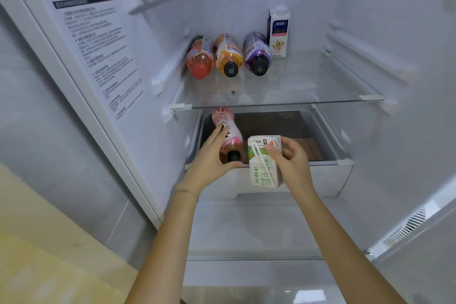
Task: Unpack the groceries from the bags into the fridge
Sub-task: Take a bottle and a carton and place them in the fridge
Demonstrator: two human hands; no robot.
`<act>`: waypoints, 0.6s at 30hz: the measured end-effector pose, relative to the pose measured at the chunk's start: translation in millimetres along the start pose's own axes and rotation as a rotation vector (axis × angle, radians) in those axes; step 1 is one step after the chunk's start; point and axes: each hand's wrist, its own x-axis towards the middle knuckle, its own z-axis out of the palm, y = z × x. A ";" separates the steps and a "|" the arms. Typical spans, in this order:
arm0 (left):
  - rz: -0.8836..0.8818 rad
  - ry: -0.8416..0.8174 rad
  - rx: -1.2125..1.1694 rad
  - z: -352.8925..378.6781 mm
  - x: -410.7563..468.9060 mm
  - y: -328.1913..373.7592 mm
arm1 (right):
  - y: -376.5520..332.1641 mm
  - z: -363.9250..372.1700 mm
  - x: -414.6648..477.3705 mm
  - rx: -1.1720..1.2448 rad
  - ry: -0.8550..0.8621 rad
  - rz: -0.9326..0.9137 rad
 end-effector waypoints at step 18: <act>-0.136 0.370 0.137 4.4 45.4 -36.6 | -12.5 -2.1 14.0 0.061 -0.096 -0.146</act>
